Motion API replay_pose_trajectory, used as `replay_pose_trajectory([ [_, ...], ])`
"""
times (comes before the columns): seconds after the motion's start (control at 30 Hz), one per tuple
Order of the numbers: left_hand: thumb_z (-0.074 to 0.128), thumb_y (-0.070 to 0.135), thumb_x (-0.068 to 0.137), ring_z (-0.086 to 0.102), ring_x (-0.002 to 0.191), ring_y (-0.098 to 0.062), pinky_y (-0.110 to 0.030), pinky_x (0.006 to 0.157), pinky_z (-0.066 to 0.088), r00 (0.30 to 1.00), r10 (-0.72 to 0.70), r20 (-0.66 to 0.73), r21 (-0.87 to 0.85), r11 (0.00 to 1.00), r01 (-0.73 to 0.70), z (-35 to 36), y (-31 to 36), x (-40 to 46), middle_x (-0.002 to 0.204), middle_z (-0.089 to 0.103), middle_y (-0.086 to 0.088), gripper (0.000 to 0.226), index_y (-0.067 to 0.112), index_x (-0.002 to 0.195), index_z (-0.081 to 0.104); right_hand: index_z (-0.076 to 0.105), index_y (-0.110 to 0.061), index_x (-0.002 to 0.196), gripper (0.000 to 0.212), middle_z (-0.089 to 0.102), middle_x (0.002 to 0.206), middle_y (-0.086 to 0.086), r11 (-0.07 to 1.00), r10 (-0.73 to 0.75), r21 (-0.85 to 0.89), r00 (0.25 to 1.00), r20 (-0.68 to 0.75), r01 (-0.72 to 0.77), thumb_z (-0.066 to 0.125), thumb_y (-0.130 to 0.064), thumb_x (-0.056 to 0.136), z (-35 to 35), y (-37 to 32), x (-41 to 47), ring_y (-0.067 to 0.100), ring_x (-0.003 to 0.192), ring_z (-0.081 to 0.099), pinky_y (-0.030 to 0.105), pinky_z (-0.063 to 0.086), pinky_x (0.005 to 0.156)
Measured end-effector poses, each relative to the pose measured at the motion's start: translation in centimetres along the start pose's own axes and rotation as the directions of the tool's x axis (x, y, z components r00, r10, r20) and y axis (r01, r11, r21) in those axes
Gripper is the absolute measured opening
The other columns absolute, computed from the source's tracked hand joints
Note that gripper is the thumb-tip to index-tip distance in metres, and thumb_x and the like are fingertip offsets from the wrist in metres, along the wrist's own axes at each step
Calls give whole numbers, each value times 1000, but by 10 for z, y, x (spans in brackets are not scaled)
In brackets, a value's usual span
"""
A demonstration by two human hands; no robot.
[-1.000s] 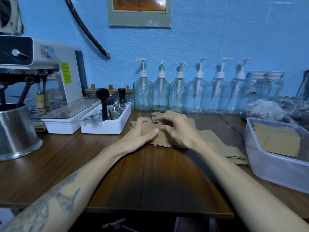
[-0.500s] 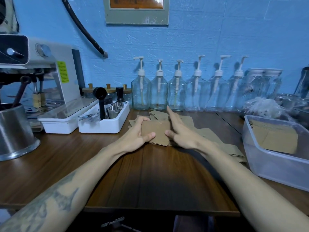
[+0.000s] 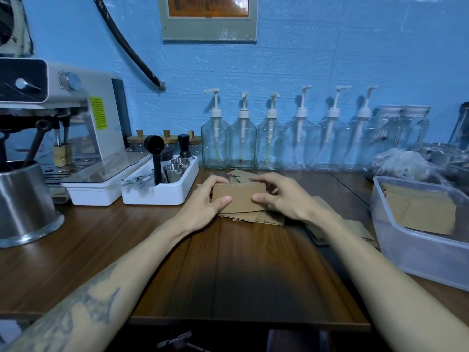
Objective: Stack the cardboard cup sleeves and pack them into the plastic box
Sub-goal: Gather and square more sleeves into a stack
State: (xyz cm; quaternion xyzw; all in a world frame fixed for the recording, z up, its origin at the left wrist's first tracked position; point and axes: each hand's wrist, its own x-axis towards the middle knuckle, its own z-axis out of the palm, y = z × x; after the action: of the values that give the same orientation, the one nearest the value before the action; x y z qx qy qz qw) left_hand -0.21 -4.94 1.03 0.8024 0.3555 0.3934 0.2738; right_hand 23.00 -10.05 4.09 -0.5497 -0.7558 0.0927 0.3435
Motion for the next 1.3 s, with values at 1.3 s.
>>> replay_pose_trajectory([
  [1.3,54,25,100,53,96,-9,-24,80,41,996,-65,57,36,997,63,-4,-6,2,113,58,-2,31,32,127,41,41,-24,142,65,66,103,9,685,448,678,888,-103,-267,68,0,88,-16,16,1,16,79,69,26,54,61],
])
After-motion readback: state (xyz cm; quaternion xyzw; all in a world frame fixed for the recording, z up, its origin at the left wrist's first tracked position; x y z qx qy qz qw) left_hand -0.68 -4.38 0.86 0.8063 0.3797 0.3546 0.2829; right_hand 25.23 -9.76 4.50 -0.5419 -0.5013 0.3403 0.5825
